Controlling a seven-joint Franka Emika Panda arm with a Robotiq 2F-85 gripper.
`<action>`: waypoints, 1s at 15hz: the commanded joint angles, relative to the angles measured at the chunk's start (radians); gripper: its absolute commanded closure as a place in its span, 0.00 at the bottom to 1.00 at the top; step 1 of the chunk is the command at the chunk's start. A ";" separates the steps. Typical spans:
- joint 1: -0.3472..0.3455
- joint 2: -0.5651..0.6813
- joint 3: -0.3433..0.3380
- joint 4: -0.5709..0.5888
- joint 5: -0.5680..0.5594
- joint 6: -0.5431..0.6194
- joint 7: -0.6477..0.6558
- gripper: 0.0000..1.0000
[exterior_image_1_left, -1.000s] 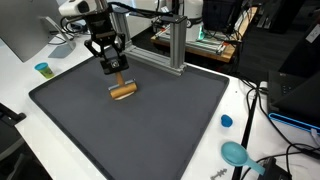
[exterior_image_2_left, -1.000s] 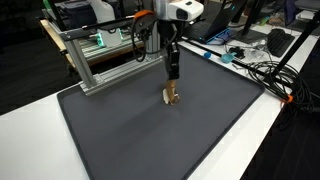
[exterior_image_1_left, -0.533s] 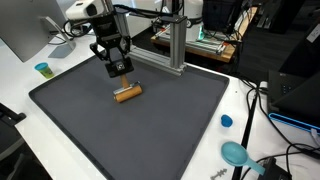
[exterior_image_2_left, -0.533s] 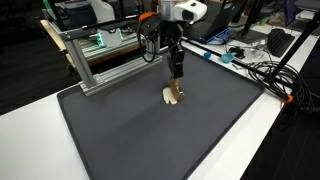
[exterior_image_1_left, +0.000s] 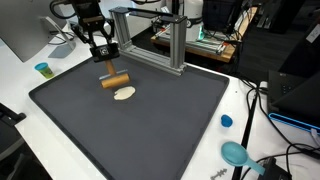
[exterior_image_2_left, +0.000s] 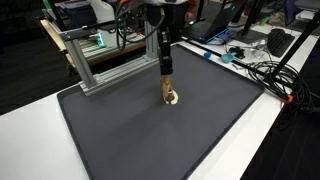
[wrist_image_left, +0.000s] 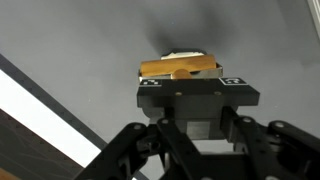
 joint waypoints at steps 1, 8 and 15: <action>0.023 -0.053 -0.007 -0.032 -0.007 -0.022 0.049 0.79; 0.074 -0.044 -0.001 -0.083 -0.027 0.078 0.178 0.79; 0.106 -0.017 0.000 -0.142 -0.104 0.156 0.255 0.79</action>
